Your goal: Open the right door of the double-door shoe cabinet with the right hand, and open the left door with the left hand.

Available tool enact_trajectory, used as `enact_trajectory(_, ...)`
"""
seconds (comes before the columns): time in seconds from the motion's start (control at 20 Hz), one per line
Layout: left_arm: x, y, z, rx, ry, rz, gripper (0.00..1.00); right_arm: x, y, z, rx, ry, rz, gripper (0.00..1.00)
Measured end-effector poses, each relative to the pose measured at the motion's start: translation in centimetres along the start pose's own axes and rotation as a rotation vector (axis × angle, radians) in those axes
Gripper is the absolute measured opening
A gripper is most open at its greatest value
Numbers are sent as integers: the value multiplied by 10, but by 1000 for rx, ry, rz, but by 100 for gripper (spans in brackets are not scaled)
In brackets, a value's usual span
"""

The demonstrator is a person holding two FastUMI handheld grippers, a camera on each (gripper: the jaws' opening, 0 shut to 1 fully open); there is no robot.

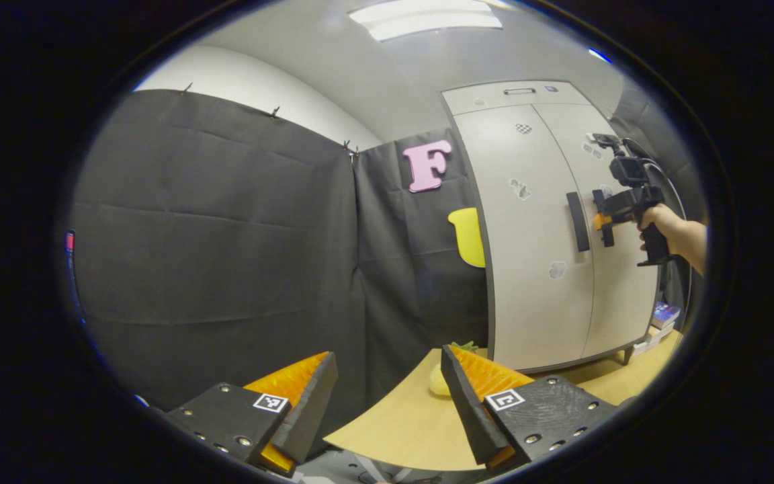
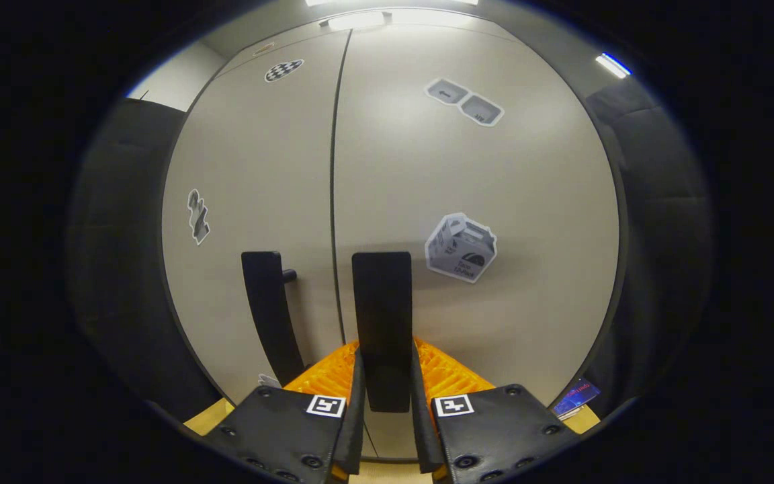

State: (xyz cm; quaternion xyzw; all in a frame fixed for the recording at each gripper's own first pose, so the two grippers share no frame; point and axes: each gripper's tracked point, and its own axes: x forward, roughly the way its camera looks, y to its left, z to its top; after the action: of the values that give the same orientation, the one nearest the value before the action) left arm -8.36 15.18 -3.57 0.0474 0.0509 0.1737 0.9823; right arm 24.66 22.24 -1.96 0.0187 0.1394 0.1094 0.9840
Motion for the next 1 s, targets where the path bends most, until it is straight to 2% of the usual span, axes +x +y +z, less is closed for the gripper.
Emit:
enact_trajectory(0.05, 0, 1, 0, 1, -2, -3, 91, 1, -1, -2, 4, 13, -7, 35)
enact_trajectory(0.1, 1, 1, 1, 1, -4, -4, 90, 1, -1, 0, 11, 10, -13, 25)
enact_trajectory(0.15, 0, 1, 0, -1, -5, -5, 90, 0, 1, -2, 7, 20, -8, 25)
enact_trajectory(0.2, 0, 2, 0, -5, -6, -7, 90, 1, -1, -3, 2, 37, -4, 16)
enact_trajectory(0.25, 0, 2, 0, -11, -7, -10, 90, 0, 1, -2, 17, 38, -2, 16)
enact_trajectory(0.3, 0, 2, 2, -16, -9, -14, 90, 0, 1, -4, 17, 39, 2, 7)
enact_trajectory(0.55, 3, -4, 5, -33, -27, -41, 90, -10, 3, -3, 10, 41, 29, 10)
enact_trajectory(0.65, 4, -11, 6, -37, -30, -63, 90, -13, 3, -2, 12, 45, 47, 7)
enact_trajectory(0.7, 6, -16, 8, -40, -32, -76, 90, -14, 3, -1, 13, 44, 56, 10)
enact_trajectory(0.95, 8, -39, 13, -47, -49, -137, 90, -29, 2, 1, 15, 58, 103, 7)
enact_trajectory(1.0, 8, -44, 15, -49, -52, -147, 90, -32, 2, 2, 17, 61, 110, 10)
